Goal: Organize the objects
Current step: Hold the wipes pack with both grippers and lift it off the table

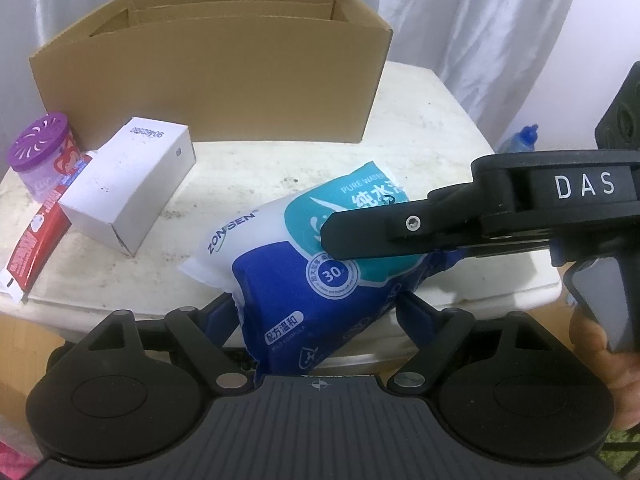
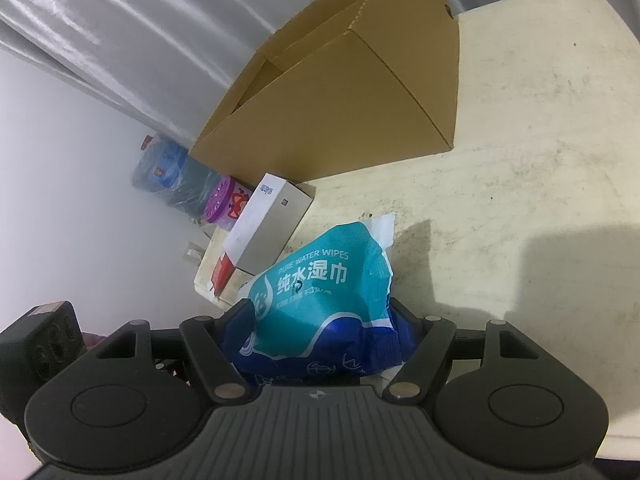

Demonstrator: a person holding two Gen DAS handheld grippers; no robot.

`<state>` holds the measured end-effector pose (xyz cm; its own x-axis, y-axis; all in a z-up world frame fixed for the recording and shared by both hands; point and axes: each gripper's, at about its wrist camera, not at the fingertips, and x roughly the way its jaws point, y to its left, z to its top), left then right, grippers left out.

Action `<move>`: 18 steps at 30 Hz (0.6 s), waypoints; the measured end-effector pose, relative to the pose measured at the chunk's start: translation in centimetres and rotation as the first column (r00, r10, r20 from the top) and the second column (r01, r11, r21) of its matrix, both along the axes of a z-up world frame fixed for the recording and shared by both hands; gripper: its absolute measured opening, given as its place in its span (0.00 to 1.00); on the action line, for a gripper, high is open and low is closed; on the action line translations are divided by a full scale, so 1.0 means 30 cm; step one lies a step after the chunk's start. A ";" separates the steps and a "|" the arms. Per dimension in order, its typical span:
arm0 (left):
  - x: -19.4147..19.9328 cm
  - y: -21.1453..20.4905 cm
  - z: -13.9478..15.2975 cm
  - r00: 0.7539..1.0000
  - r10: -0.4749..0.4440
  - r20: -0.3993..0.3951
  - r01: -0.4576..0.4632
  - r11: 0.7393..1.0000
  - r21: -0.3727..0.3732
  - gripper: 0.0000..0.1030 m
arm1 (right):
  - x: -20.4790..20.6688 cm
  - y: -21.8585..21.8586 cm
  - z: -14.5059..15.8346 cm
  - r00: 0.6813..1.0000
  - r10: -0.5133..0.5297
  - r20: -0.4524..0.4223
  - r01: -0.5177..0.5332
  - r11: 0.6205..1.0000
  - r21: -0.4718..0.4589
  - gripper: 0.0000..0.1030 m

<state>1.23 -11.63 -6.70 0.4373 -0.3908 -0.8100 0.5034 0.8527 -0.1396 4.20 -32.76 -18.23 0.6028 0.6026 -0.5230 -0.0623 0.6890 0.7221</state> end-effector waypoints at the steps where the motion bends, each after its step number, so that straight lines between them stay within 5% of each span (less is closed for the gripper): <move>1: 0.001 0.001 0.001 1.000 0.001 -0.001 -0.001 1.000 0.000 0.80 | 0.002 -0.001 -0.001 1.000 0.000 -0.002 0.000 1.000 0.002 0.71; 18: 0.006 0.003 0.011 1.000 0.003 0.004 -0.003 1.000 0.007 0.80 | 0.003 -0.001 0.010 1.000 0.004 -0.005 -0.004 1.000 0.004 0.71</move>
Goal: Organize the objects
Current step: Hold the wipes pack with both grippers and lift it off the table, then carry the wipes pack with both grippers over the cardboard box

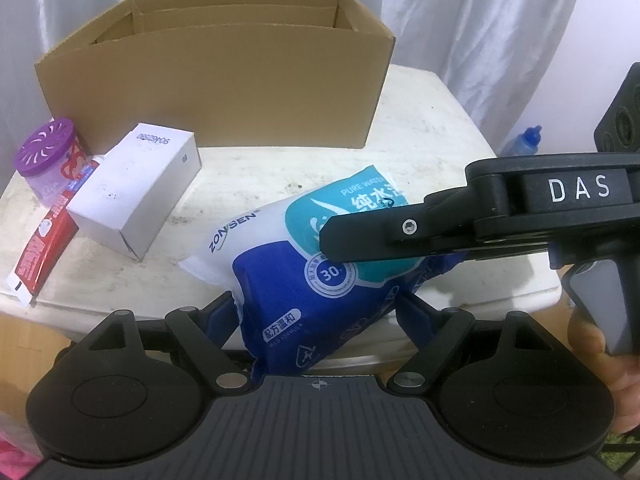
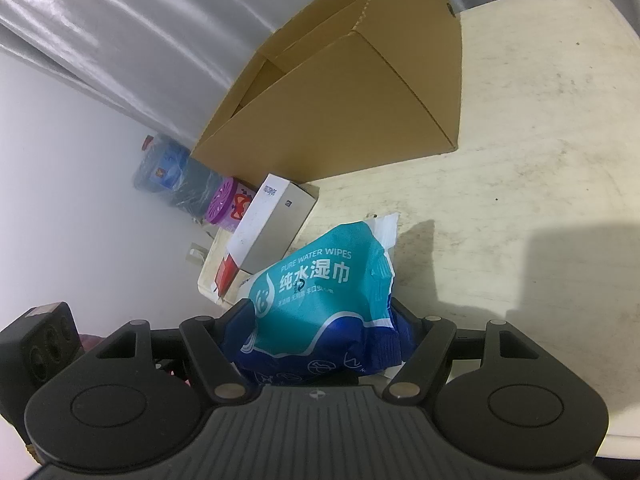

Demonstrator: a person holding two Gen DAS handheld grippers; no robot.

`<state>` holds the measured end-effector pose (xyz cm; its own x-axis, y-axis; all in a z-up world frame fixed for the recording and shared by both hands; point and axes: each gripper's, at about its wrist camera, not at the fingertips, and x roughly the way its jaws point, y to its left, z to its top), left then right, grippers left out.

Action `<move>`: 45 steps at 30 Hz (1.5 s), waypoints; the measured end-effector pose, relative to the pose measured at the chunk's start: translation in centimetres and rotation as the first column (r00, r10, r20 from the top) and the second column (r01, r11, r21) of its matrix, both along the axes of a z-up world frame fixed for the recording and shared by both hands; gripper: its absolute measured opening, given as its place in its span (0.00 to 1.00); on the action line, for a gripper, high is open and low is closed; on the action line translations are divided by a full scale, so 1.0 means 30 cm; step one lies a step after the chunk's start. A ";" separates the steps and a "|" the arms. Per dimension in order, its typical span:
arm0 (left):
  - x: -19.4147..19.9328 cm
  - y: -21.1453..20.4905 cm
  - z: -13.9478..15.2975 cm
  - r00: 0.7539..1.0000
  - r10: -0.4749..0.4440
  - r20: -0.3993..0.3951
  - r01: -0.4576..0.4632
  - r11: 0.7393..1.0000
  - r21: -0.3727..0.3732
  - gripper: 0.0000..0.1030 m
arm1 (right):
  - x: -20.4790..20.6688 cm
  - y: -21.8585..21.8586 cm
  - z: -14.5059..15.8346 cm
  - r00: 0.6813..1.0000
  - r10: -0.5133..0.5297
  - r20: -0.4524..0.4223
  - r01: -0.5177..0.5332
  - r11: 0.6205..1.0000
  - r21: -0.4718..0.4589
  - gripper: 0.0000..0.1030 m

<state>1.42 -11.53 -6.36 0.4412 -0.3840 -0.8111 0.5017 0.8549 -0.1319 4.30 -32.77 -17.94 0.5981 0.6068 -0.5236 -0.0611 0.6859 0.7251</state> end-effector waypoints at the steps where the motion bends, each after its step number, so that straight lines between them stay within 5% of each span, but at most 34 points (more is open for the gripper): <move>1: -0.001 0.001 0.001 1.000 0.000 0.001 0.000 1.000 0.000 0.80 | 0.000 0.001 0.002 1.000 0.000 0.000 0.000 1.000 -0.001 0.71; 45: -0.035 0.012 0.082 0.995 0.009 0.102 -0.007 1.000 -0.019 0.80 | -0.055 0.000 0.095 0.998 -0.011 0.065 0.012 1.000 -0.026 0.72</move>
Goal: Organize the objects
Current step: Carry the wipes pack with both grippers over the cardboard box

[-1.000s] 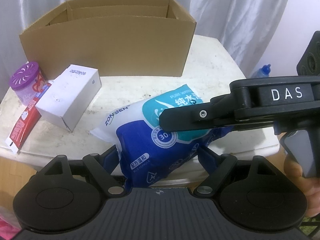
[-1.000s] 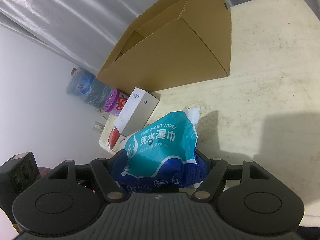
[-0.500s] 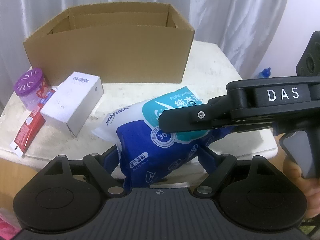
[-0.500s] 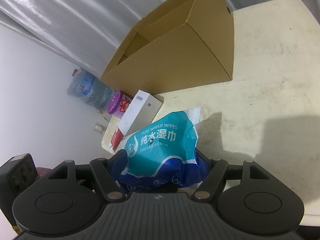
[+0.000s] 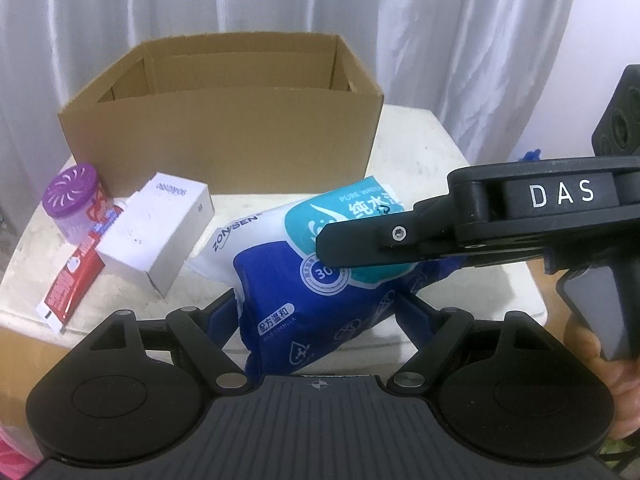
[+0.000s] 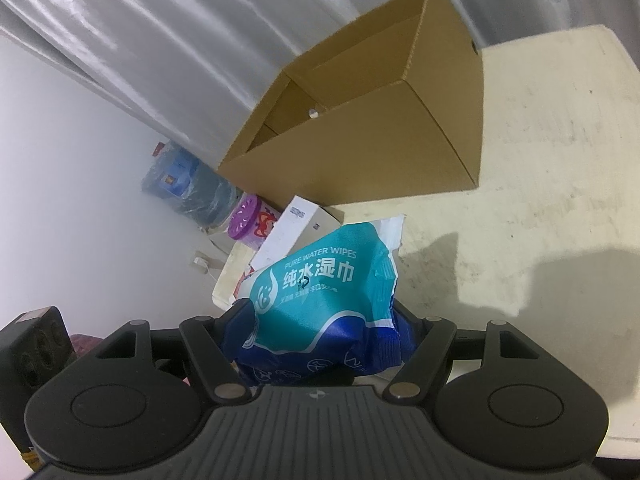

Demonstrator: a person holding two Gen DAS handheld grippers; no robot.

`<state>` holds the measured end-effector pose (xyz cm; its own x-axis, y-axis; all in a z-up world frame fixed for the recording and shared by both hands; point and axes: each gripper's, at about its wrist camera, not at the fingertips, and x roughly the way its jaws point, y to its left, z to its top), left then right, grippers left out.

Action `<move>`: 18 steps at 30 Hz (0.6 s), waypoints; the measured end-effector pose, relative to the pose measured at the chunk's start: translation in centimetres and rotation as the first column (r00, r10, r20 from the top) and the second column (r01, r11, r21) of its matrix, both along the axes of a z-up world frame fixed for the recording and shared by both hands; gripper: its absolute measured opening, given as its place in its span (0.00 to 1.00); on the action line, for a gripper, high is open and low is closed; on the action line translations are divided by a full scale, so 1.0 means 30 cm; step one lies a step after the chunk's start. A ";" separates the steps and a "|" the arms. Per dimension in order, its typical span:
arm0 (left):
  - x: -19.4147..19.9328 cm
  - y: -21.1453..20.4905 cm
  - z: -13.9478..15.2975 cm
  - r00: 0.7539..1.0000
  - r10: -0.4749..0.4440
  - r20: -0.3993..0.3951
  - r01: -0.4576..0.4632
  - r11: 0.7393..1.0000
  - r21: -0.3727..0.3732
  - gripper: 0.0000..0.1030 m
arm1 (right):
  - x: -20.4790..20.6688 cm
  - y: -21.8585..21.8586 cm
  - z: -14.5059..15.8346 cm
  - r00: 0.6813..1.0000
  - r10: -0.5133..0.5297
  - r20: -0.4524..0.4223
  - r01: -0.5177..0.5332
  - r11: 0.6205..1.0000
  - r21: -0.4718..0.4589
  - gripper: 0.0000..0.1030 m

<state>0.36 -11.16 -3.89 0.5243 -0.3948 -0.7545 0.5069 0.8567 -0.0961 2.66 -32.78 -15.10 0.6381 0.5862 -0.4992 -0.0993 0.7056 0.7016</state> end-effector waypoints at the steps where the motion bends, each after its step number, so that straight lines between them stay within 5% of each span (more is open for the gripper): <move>1: -0.002 0.000 0.006 1.000 0.001 0.005 -0.001 1.000 -0.001 0.79 | -0.001 0.000 0.005 1.000 0.000 0.004 0.000 1.000 -0.001 0.72; 18: 0.013 0.020 0.132 0.994 0.021 0.107 -0.019 1.000 -0.021 0.79 | 0.017 0.018 0.140 0.995 0.014 0.101 -0.011 1.000 -0.027 0.72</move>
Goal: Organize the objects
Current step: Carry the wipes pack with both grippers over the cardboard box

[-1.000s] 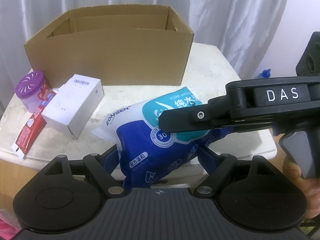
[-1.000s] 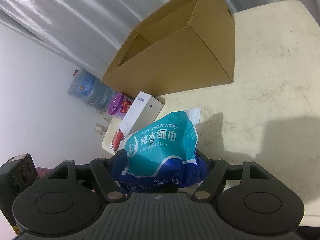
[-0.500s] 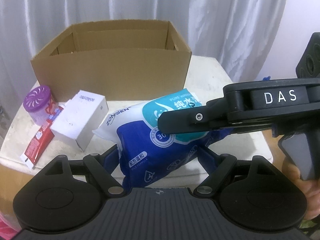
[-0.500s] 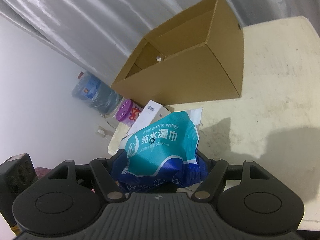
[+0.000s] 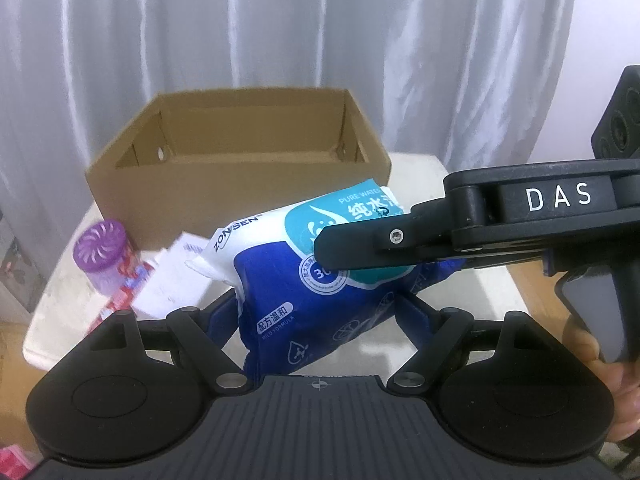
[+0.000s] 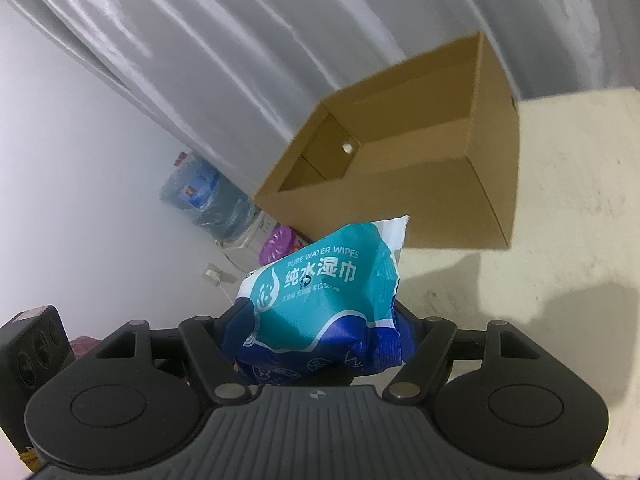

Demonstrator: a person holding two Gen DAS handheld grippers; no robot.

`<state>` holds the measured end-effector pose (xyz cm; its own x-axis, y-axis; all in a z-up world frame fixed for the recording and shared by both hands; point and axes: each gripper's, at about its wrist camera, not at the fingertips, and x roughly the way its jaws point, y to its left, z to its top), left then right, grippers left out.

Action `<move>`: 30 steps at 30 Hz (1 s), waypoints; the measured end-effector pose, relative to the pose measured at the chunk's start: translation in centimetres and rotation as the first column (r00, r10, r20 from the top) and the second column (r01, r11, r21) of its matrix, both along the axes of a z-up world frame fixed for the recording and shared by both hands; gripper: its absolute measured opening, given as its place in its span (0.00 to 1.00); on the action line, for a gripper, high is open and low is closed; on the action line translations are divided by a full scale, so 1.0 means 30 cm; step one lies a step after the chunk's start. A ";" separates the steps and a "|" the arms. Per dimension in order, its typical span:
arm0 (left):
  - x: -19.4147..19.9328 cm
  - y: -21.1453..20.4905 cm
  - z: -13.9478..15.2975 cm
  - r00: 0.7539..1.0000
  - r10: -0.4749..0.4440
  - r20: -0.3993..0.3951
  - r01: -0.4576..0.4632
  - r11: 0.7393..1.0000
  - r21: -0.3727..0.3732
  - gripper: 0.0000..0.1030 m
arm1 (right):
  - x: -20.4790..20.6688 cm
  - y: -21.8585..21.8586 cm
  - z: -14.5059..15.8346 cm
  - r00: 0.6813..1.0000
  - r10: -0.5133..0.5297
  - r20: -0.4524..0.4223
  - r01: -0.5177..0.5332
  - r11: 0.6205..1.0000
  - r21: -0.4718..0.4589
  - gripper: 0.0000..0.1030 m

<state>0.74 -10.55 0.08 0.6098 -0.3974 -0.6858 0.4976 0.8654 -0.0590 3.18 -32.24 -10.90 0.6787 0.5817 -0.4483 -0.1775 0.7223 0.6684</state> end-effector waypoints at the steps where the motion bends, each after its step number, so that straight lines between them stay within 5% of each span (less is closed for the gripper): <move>1: 0.005 0.002 0.010 1.000 0.002 0.009 -0.002 1.000 -0.001 0.79 | 0.006 0.004 0.013 1.000 0.001 0.007 -0.001 1.000 -0.001 0.72; 30: 0.275 0.036 0.179 0.996 0.015 0.083 -0.012 0.999 -0.035 0.79 | 0.299 0.079 0.188 0.996 0.003 0.084 0.000 0.999 -0.038 0.73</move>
<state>8.99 -9.48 5.46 0.6694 -0.4110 -0.6188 0.4903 0.8702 -0.0476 12.14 -29.86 -5.25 0.7142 0.5664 -0.4111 -0.2329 0.7463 0.6235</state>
